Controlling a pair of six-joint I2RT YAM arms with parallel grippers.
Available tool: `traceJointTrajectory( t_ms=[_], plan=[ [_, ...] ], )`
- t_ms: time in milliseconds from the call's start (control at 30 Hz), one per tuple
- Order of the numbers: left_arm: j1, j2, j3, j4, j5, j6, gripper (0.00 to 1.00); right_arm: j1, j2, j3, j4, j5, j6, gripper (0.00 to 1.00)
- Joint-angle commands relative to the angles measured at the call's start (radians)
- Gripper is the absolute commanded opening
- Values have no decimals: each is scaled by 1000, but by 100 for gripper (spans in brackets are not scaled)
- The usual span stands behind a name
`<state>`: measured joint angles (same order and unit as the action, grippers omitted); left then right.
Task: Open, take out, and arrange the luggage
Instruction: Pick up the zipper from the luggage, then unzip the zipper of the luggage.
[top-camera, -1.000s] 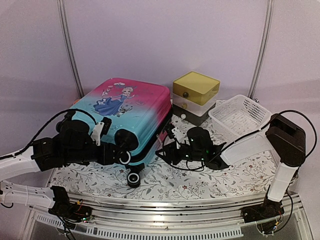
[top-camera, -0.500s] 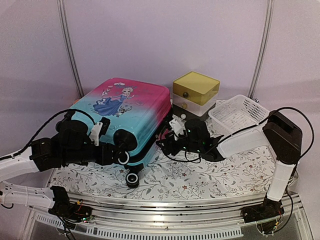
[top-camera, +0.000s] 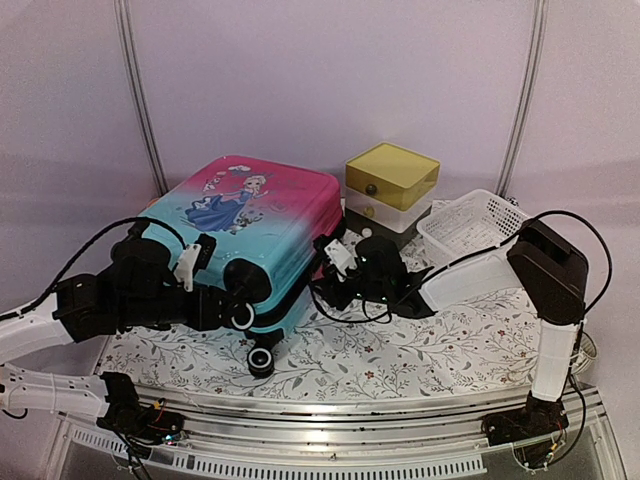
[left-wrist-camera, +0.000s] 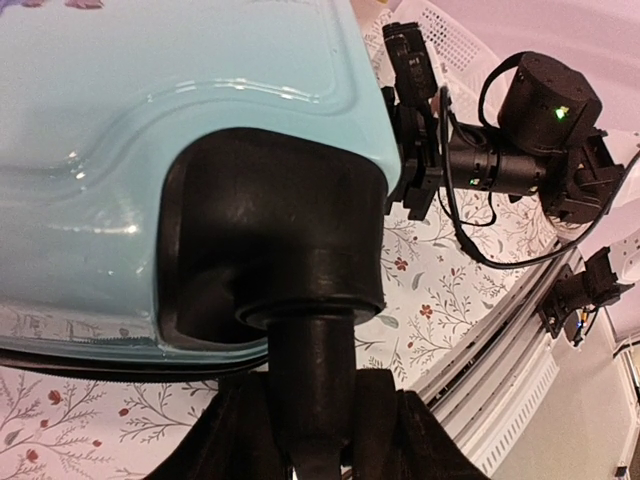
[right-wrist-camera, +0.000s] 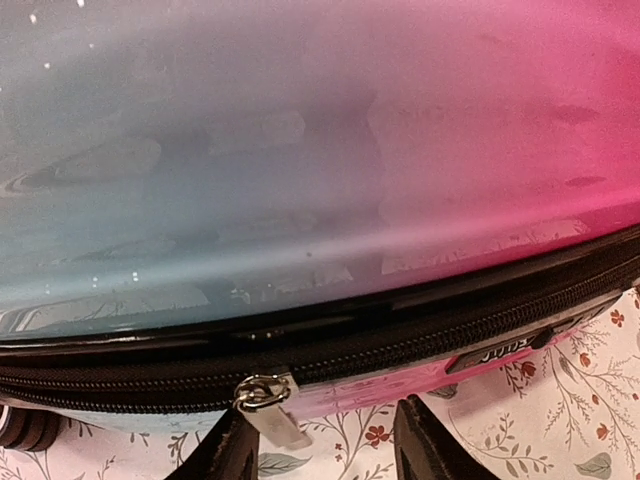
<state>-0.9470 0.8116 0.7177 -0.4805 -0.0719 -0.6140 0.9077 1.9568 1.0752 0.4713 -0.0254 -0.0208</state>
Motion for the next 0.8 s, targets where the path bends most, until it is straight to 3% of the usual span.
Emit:
traceJointTrajectory(
  t_ms=[0, 100, 167, 233, 500, 767],
  plan=[
    [-1, -36, 54, -8, 20, 15, 26, 1, 25, 46, -3, 40, -30, 44],
    [-2, -44, 54, -16, 15, 10, 26, 2, 28, 56, -5, 40, -44, 33],
    [-1, -51, 54, -21, 11, 8, 26, 0, 28, 61, -8, 41, -59, 13],
    [-2, -57, 54, -28, 6, 7, 26, -4, 23, 63, -13, 46, -67, 3],
    [-1, -86, 58, -73, -23, -2, 26, -101, -1, 76, -51, -60, -57, 2],
    [-2, -110, 63, -110, -40, -17, 25, -247, 68, 208, -185, -219, 47, 2]
  ],
)
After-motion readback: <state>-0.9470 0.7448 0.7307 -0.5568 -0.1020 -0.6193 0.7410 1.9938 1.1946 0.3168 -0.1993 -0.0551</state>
